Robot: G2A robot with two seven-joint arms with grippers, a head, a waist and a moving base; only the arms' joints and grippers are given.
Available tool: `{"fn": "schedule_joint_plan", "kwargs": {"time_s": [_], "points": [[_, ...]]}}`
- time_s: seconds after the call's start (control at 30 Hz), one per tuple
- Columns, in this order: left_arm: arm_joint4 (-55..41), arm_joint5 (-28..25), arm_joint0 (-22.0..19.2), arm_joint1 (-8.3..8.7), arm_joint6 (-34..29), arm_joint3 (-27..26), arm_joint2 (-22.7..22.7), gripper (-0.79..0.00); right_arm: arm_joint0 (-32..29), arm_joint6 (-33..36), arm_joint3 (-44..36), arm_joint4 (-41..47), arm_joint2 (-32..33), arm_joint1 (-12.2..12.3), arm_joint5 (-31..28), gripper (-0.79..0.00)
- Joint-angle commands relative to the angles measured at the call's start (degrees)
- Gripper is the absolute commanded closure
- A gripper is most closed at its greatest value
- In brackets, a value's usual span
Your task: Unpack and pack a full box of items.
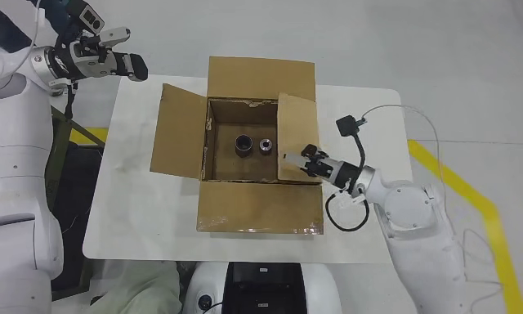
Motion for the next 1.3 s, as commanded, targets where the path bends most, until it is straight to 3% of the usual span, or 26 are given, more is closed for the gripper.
{"fn": "schedule_joint_plan", "kwargs": {"time_s": [0.0,1.0,1.27], "points": [[0.0,0.0,0.0,0.0,0.0,0.0,0.0,-0.785,0.22,-0.49,-0.09,-1.57,-0.7,0.06,0.87,-0.785],[0.04,0.0,0.16,0.0,0.46,-0.15,0.0,-0.785,1.03,-1.94,0.02,-4.2,-3.45,0.34,2.79,-0.785],[6.18,-6.27,6.47,1.29,5.25,-2.67,-1.84,-0.785,1.03,-1.94,0.02,-4.2,-3.45,0.34,2.79,-0.785]]}}
